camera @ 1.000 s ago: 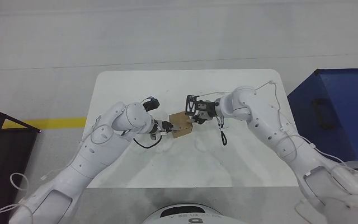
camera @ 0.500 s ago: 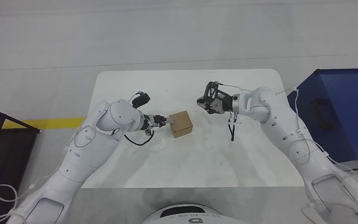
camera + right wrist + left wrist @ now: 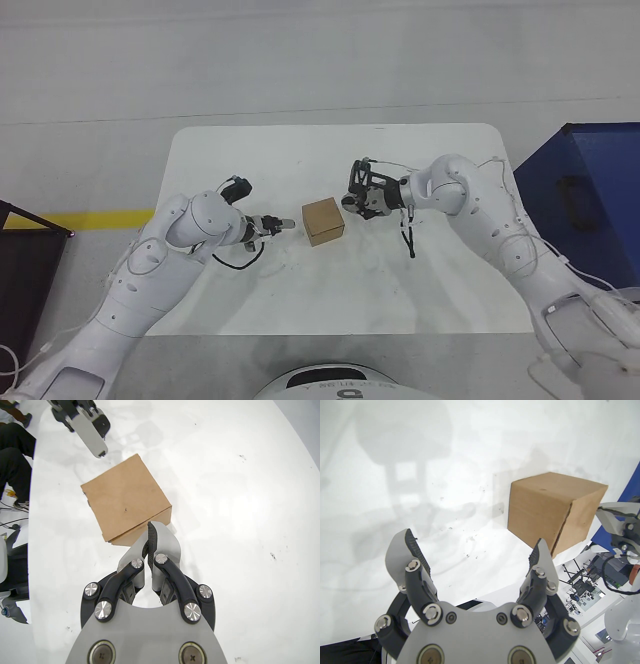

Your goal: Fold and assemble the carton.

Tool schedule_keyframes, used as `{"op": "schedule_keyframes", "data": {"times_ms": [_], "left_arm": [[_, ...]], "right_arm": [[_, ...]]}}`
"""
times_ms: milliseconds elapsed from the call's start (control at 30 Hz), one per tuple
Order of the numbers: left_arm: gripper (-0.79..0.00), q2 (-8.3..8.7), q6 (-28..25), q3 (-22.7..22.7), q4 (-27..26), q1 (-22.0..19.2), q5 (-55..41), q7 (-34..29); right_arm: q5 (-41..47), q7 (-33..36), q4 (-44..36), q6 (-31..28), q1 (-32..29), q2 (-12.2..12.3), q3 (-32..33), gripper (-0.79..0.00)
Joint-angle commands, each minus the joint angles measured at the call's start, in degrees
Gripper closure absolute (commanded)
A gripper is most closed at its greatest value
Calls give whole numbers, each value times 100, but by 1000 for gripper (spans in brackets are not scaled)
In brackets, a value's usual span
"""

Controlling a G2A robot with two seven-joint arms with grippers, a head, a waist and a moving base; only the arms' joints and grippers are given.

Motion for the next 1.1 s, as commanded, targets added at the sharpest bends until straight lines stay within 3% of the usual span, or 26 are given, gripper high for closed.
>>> {"op": "schedule_keyframes", "data": {"times_ms": [0,267,500,767,933,1067], "left_arm": [[-785,17,12,41,-15,-5,0,12],[-785,70,143,307,18,-97,15,142],[-785,125,198,502,21,-162,-49,198],[-785,161,267,803,29,-319,-150,267],[-785,198,288,983,25,-433,-177,288],[-785,213,306,1190,14,-543,-206,305]], "right_arm": [[48,-77,151,78,28,6,65,0],[-68,306,64,413,102,-160,-386,0],[110,53,517,278,276,-220,-358,0],[140,215,455,-78,334,-327,-643,0],[117,-268,873,264,363,-246,-273,0],[-90,-709,734,-6,81,-44,150,0]]}}
